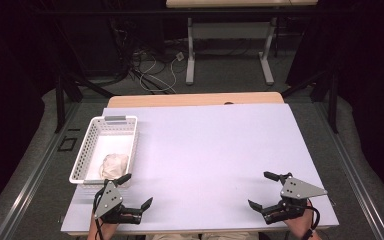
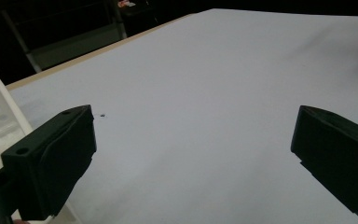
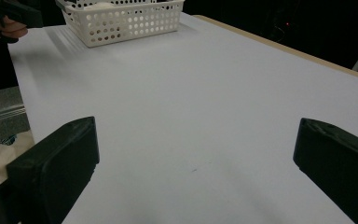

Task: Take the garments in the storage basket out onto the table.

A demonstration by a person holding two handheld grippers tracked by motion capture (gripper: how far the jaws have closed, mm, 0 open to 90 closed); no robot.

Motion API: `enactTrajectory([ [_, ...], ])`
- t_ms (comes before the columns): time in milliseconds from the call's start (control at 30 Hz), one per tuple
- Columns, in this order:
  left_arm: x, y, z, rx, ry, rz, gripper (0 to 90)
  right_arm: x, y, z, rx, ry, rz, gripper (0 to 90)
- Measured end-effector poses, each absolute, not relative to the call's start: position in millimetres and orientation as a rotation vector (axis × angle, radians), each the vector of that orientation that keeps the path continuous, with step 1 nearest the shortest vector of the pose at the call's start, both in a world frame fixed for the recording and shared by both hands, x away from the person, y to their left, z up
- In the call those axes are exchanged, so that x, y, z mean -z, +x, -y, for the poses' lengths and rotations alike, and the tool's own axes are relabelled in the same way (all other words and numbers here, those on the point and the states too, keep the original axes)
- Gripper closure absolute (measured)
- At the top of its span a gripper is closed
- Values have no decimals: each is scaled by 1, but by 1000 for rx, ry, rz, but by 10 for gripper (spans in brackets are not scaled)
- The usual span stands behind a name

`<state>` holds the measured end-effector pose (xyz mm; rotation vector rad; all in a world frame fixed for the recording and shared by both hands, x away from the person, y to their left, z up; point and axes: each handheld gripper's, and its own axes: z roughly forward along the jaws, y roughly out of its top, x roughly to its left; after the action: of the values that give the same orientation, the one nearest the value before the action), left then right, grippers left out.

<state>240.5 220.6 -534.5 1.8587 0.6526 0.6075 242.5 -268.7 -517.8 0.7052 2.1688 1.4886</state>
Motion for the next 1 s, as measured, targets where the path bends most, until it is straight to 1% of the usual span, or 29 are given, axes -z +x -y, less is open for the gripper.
enactTrajectory([
  [300,535,241,-220,-613,1855,-655,1,519,243,269,-1487,709,-2171,0],
  [433,534,241,-220,-610,1878,-650,1,518,243,269,-1485,710,-2171,0],
  [733,531,241,-219,-581,1877,-671,1,519,243,268,-1480,708,-2174,0],
  [867,530,243,-219,-567,1918,-687,1,519,243,268,-1480,715,-2176,0],
  [933,529,244,-216,-539,1945,-691,1,519,243,268,-1480,714,-2177,0],
  [1000,527,244,-214,-549,1950,-673,1,519,243,268,-1481,714,-2178,0],
])
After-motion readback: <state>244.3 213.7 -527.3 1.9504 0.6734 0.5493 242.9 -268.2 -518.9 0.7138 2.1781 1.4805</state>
